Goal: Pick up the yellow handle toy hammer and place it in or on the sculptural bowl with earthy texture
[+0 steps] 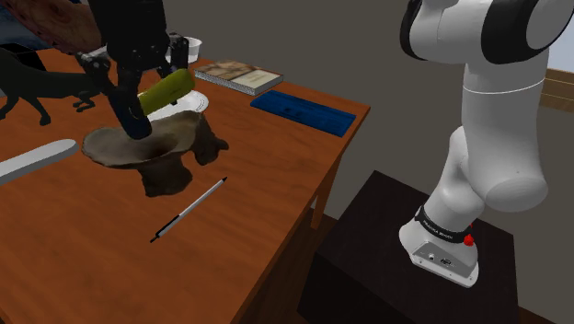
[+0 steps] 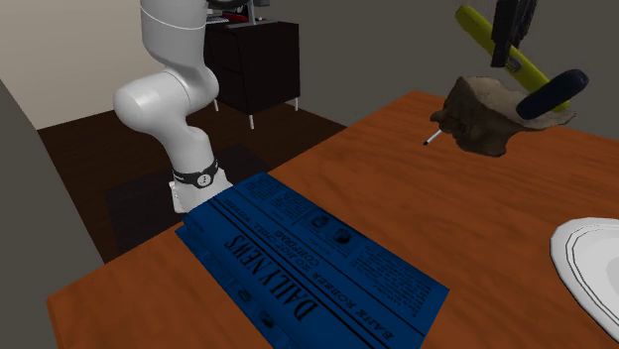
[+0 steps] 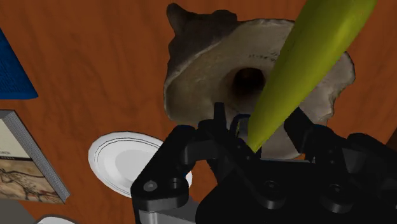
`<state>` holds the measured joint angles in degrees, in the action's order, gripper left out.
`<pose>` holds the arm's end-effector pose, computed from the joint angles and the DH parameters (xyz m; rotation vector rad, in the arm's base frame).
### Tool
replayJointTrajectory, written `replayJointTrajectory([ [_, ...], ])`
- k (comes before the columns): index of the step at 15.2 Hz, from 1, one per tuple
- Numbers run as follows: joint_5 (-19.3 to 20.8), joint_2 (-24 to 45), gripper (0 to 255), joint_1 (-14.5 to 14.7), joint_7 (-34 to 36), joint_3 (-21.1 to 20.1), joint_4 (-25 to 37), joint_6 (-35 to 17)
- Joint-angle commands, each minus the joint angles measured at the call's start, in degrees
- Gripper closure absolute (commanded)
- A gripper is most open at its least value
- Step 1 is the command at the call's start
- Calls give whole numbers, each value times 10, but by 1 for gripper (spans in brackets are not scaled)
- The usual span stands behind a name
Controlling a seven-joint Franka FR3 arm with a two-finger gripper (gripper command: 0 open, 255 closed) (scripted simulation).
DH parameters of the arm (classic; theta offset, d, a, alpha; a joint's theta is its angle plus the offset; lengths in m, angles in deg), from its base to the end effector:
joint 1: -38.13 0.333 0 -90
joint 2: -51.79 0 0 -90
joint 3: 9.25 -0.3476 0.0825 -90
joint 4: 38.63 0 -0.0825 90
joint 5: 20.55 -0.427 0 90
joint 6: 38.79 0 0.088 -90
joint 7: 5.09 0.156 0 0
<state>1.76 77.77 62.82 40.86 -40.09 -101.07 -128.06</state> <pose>0.5329 0.5082 0.5823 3.0733 0.1457 0.2589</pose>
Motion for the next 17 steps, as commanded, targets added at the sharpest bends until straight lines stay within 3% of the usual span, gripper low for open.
replayJointTrajectory([
  [1,0,0,0,0,0,0,0,0],
  [5,0,0,0,0,0,0,0,0],
  [9,27,49,0,54,-12,7,158,107],
  [17,27,49,0,54,-13,7,158,107],
])
